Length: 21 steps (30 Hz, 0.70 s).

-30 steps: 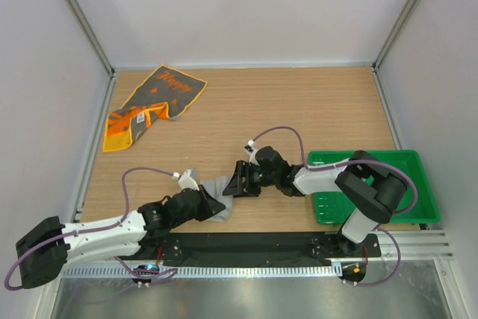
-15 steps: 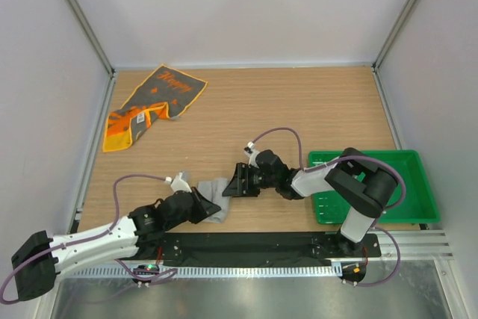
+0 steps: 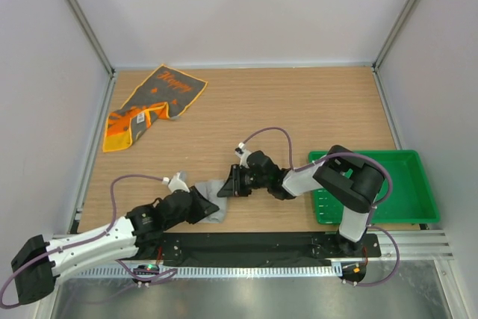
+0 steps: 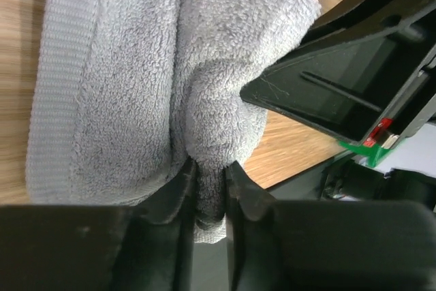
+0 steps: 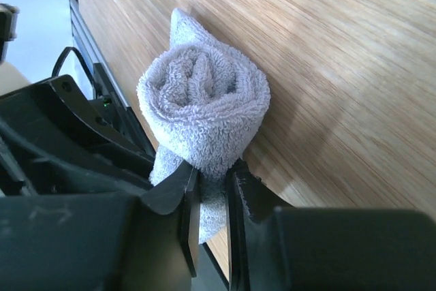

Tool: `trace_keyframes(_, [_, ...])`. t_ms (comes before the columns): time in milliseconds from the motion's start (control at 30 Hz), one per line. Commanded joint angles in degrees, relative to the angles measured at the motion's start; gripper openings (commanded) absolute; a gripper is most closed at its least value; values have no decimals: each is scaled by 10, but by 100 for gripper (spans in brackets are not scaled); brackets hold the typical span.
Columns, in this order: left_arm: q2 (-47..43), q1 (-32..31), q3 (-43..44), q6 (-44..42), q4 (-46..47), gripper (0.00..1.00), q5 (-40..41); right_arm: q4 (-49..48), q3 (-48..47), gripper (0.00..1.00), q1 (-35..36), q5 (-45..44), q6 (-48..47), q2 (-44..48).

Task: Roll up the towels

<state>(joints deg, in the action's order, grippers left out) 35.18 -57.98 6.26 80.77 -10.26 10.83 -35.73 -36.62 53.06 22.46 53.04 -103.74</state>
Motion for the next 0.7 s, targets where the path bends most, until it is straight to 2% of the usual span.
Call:
trace_keyframes(0, [3, 2, 26, -61, -156, 32, 21, 114, -21, 9, 11, -70, -33, 28])
trace_keyframes(33, [9, 2, 64, -81, -170, 41, 27, 189, -41, 8, 10, -86, -36, 33])
trace_keyframes(100, [55, 1, 103, -140, -217, 69, 48, 274, -75, 7, 12, -121, -55, 32])
trace_keyframes(133, [76, 0, 149, -161, -229, 77, 54, 352, -110, 5, 13, -131, -57, 29])
trace_keyframes(167, [95, -4, 169, -190, -242, 83, 65, 388, -124, 4, 13, -138, -59, 26])
trace_keyframes(300, [177, -70, 279, -211, -322, 86, 174, 524, -207, 3, 27, -201, -66, 24])
trace_keyframes(333, [206, -112, 298, -207, -338, 86, 236, 569, -219, 3, 30, -209, -65, 23])
trace_keyframes(367, [225, -132, 338, -198, -353, 86, 262, 586, -230, 4, 34, -211, -67, 22])
trace_keyframes(433, [257, -189, 367, -182, -382, 86, 308, 615, -249, 4, 35, -216, -63, 23])
trace_keyframes(533, [357, -246, 417, -161, -395, 86, 375, 637, -264, 3, 35, -211, -59, 21])
trace_keyframes(667, [457, -284, 453, -145, -409, 85, 416, 639, -264, 4, 36, -198, -51, 23])
